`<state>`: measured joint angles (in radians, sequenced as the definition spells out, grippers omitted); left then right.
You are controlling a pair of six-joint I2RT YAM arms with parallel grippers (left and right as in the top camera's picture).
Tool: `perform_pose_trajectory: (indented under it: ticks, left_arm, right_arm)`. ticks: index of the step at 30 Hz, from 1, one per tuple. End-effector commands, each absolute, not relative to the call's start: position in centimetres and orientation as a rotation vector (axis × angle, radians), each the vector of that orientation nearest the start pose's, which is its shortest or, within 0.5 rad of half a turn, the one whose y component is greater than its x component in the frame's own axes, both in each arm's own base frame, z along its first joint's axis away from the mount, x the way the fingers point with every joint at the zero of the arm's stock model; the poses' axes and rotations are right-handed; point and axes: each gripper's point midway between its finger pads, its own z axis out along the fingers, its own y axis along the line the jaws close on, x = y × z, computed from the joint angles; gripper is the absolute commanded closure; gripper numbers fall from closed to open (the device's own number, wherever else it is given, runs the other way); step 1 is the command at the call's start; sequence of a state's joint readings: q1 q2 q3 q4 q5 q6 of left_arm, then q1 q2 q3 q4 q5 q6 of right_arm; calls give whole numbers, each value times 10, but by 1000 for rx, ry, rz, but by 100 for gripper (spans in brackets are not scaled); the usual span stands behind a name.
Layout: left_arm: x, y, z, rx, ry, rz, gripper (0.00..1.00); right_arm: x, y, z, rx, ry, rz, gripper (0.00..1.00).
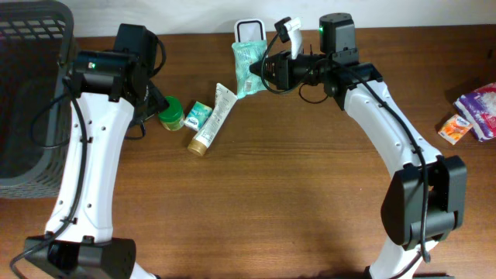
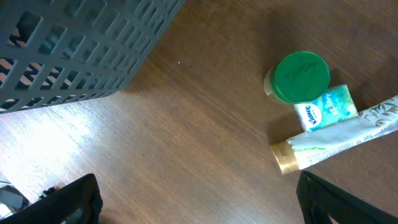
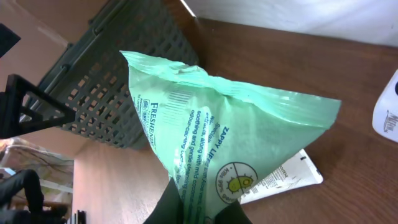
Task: Scan the item barcode
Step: 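Raise the green wipes pack to the barcode scanner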
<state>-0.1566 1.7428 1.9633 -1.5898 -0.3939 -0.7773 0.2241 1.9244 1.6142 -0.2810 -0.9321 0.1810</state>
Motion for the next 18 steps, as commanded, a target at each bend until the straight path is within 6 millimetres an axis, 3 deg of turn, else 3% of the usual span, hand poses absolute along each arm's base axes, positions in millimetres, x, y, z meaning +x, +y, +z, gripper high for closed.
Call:
perform_pose_trajectory:
  ticks: [1, 18]
  left_arm:
    - [343, 15, 259, -881, 2613, 383, 1]
    - [343, 15, 259, -881, 2613, 383, 1]
  right_arm:
    - [471, 244, 268, -505, 2047, 1244, 96]
    - [473, 238, 255, -433, 2122, 1212, 96]
